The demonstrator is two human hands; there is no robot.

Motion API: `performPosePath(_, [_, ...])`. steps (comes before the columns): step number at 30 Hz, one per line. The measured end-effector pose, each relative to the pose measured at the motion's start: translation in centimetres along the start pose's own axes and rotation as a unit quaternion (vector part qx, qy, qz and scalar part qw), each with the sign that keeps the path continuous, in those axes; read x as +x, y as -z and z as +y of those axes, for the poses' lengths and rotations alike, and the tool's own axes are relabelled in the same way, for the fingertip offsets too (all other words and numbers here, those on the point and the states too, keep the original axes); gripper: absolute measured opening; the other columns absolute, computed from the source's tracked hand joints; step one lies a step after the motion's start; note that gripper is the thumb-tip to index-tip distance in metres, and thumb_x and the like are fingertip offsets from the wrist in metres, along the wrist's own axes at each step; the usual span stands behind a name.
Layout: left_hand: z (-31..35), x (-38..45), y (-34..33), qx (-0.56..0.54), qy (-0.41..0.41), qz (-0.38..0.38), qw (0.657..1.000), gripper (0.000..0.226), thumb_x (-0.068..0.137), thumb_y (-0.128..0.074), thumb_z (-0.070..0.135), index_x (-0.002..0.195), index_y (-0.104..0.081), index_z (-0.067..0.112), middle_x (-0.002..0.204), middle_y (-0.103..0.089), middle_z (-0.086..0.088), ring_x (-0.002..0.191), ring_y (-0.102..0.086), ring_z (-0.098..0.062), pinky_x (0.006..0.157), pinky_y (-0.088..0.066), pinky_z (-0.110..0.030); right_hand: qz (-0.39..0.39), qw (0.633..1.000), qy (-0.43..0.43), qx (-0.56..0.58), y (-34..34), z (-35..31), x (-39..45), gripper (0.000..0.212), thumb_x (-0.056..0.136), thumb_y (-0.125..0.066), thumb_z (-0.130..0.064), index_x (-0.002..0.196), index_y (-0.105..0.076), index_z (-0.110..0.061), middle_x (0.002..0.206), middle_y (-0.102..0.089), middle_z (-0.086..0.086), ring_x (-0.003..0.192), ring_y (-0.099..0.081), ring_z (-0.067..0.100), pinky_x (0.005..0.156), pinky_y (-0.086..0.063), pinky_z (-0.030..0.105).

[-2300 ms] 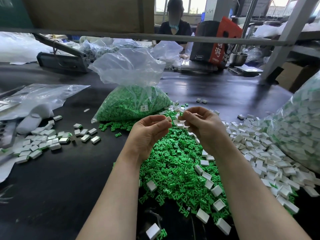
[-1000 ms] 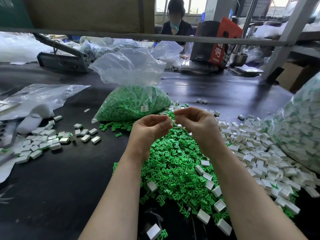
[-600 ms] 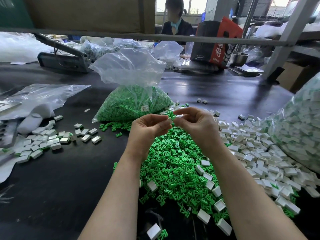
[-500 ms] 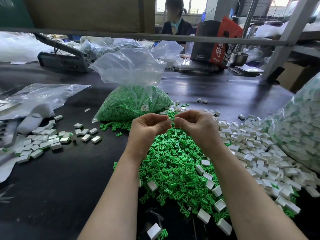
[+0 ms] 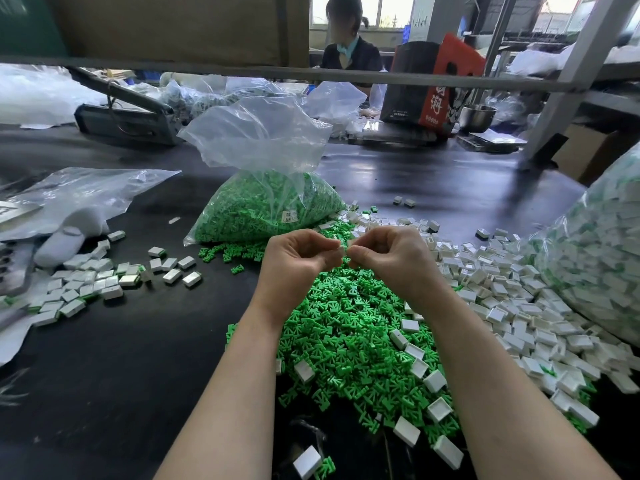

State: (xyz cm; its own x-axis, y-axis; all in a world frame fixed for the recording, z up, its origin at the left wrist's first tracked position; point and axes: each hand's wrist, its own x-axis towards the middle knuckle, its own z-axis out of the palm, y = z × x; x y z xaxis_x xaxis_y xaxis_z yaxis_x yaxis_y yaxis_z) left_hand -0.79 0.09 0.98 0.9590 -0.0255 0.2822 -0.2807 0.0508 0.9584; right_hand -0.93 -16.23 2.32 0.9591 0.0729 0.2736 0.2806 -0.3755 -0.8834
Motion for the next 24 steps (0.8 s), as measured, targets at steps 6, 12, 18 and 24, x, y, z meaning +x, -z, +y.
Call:
performPosePath(6, [0.1, -0.1, 0.2, 0.021, -0.011, -0.017, 1.0, 0.012, 0.075, -0.073, -0.012, 0.083, -0.072, -0.002, 0.079, -0.073, -0.016, 0.074, -0.071, -0.024, 0.076, -0.06, -0.033, -0.022, 1.0, 0.005, -0.016, 0.2, -0.2, -0.2, 0.003, 0.084, -0.074, -0.006, 0.084, -0.071, -0.005, 0.074, -0.073, 0.006, 0.062, -0.066, 0.007, 0.063, -0.053, 0.017])
performPosePath(12, [0.2, -0.1, 0.3, 0.041, -0.019, -0.025, 0.999, 0.016, 0.075, -0.073, -0.013, 0.08, -0.072, 0.002, 0.075, -0.073, -0.009, 0.071, -0.071, -0.018, 0.071, -0.058, -0.025, -0.019, 0.998, 0.024, -0.046, 0.1, -0.1, 0.0, 0.003, 0.084, -0.074, -0.007, 0.082, -0.072, -0.007, 0.073, -0.073, 0.007, 0.064, -0.066, 0.019, 0.065, -0.055, 0.03])
performPosePath(18, [0.1, 0.0, 0.3, 0.053, -0.025, -0.03, 0.998, 0.02, 0.075, -0.073, -0.013, 0.077, -0.073, 0.007, 0.07, -0.073, -0.001, 0.069, -0.071, -0.014, 0.069, -0.057, -0.022, -0.021, 0.998, 0.036, -0.051, 0.0, 0.5, 0.1, 0.004, 0.083, -0.075, -0.007, 0.081, -0.072, -0.009, 0.071, -0.073, 0.004, 0.059, -0.065, 0.011, 0.058, -0.049, 0.02])
performPosePath(24, [0.1, 0.1, 0.5, 0.074, -0.037, -0.037, 0.996, 0.026, 0.075, -0.072, -0.013, 0.075, -0.074, 0.013, 0.07, -0.074, -0.001, 0.069, -0.071, -0.014, 0.069, -0.057, -0.022, -0.034, 0.998, 0.039, -0.037, -0.2, 1.1, 0.3, 0.003, 0.083, -0.075, -0.006, 0.085, -0.073, -0.005, 0.072, -0.073, 0.004, 0.06, -0.066, 0.009, 0.058, -0.048, 0.016])
